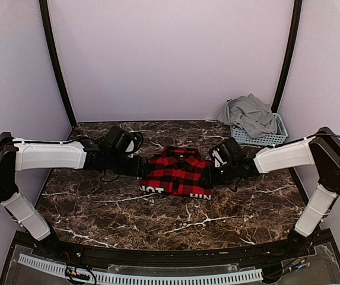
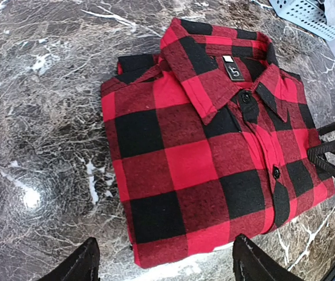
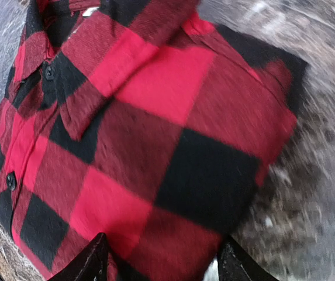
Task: Fold and stack the long sleeve shirts
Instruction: Move the square-folded shirt to the center of the board.
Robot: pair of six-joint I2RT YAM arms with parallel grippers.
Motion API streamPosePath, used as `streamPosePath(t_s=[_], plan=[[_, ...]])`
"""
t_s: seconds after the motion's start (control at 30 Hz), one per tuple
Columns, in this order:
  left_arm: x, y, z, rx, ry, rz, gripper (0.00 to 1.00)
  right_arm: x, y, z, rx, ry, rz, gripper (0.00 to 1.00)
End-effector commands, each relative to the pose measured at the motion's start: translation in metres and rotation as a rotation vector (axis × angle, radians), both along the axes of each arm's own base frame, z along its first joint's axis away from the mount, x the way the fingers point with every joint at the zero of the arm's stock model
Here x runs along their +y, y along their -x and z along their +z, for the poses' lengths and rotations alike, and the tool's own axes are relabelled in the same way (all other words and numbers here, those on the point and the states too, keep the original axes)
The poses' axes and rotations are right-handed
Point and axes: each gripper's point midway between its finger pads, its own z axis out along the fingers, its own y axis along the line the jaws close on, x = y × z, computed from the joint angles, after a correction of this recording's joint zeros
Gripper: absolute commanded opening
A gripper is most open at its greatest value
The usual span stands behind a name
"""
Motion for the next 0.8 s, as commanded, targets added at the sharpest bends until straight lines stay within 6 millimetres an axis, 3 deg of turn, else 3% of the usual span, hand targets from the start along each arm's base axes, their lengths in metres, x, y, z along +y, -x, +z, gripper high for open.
streamPosePath(t_s=[0.0,0.17,0.37,0.53,0.77], plan=[[0.026,-0.007,0.007,-0.028,-0.026,0.087,0.76,0.030,-0.023,0.007,-0.052,-0.042,0.121,0.59],[0.053,-0.012,0.015,-0.053,-0.035,0.159,0.77,0.063,-0.032,0.002,-0.044,-0.109,0.220,0.57],[0.078,-0.015,0.026,-0.076,-0.050,0.212,0.77,0.106,-0.050,0.011,-0.084,-0.140,0.279,0.56],[0.088,-0.015,0.029,-0.083,-0.068,0.226,0.77,0.110,-0.064,0.020,-0.119,-0.113,0.263,0.56],[0.092,-0.015,0.028,-0.084,-0.088,0.228,0.78,0.073,-0.060,0.007,-0.104,-0.010,0.162,0.54]])
